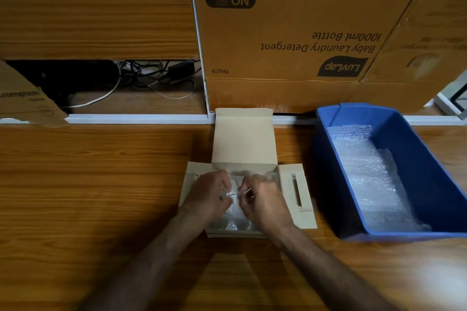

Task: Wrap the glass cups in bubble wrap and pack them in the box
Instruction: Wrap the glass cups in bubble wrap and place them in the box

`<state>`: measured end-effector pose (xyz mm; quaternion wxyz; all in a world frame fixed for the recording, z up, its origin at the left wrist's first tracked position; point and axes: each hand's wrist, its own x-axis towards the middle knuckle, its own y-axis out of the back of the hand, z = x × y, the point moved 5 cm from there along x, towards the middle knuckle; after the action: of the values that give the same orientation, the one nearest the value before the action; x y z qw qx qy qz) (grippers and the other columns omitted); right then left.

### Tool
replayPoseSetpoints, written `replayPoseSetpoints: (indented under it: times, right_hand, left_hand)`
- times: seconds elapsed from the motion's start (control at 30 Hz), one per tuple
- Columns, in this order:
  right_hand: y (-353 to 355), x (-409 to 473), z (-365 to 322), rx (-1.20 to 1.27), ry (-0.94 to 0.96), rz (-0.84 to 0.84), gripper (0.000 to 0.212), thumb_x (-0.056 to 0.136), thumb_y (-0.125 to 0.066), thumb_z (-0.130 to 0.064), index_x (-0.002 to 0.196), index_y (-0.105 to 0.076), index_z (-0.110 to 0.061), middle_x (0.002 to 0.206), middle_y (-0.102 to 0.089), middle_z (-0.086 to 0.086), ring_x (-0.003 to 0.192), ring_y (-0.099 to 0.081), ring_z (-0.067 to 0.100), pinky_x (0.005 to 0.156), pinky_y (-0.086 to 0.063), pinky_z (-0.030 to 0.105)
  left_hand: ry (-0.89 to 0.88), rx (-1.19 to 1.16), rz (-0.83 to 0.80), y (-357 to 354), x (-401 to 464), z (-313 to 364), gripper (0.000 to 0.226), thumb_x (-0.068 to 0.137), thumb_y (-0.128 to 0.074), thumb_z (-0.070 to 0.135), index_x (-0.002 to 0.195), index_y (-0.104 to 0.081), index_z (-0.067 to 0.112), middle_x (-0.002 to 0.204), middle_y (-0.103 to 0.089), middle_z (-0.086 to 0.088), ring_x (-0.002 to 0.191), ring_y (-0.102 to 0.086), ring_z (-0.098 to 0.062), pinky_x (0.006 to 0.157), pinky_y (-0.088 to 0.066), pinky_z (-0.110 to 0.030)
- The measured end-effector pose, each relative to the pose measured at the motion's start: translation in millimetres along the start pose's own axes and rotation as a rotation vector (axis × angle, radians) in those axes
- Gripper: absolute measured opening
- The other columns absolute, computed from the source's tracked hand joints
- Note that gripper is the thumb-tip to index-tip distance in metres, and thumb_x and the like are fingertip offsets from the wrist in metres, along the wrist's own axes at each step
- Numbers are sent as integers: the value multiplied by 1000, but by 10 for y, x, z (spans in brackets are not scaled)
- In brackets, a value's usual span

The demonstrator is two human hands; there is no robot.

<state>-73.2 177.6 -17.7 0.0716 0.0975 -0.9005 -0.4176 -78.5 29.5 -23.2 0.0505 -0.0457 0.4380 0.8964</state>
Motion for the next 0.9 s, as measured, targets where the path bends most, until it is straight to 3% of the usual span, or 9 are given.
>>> replayPoseSetpoints:
  times: [0.13, 0.23, 0.3, 0.4, 0.53, 0.63, 0.73, 0.9]
  right_hand:
    - [-22, -27, 59, 32, -60, -93, 26, 83, -85, -19, 84, -64, -33, 90, -63, -15, 79, -64, 3, 71, -61, 27]
    - [108, -35, 121, 100, -152, -128, 35, 79, -89, -17, 106, -70, -30, 102, -67, -16, 87, -69, 2, 75, -63, 24]
    - [249, -1, 158, 16, -151, -58, 46, 84, -83, -12, 124, -66, -26, 121, -65, -12, 102, -67, 4, 88, -60, 25]
    - [307, 56, 192, -190, -127, -96, 54, 92, -74, -19, 141, -53, -25, 137, -59, -2, 120, -61, 15, 103, -52, 29]
    - [284, 104, 195, -252, -128, -174, 52, 98, -69, -28, 145, -49, -23, 138, -61, 3, 128, -57, 19, 105, -48, 30]
    - [297, 123, 162, -241, -136, -175, 48, 97, -70, -27, 142, -53, -22, 135, -64, 2, 125, -60, 18, 103, -50, 29]
    - [291, 119, 167, -250, -151, -173, 47, 98, -69, -29, 142, -54, -22, 135, -64, 2, 125, -60, 17, 103, -50, 29]
    - [281, 107, 163, -306, -176, -183, 47, 99, -67, -29, 143, -53, -22, 136, -61, 5, 119, -63, 18, 99, -52, 28]
  left_hand:
    - [-105, 167, 33, -14, -22, 72, 26, 88, -76, 10, 89, -54, 23, 98, -59, 6, 89, -59, -13, 75, -56, -32]
    - [-202, 237, 60, -67, -74, 86, 28, 93, -67, 5, 82, -46, 21, 92, -56, 1, 76, -51, -15, 63, -44, -29]
    - [-279, 266, 92, -82, -113, 85, 20, 94, -64, 2, 85, -55, 17, 92, -57, -2, 71, -47, -15, 60, -36, -26]
    - [-336, 317, 142, -109, -107, 50, 8, 91, -68, 3, 91, -65, 11, 94, -59, -3, 68, -52, -15, 55, -42, -26]
    - [-306, 368, 125, -135, -76, 102, 8, 98, -63, 13, 106, -64, 15, 100, -58, -3, 73, -59, -22, 60, -56, -38]
    - [-326, 375, 77, -141, -119, 129, 11, 96, -65, 14, 102, -59, 22, 99, -56, 3, 74, -54, -15, 58, -45, -25]
    - [-268, 347, 7, -144, -111, 81, 33, 89, -72, 16, 93, -44, 32, 101, -50, 11, 80, -51, -9, 59, -35, -17]
    - [-88, 282, -160, -75, 4, 61, 42, 81, -81, 21, 106, -49, 33, 122, -51, 10, 96, -59, -14, 76, -55, -31]
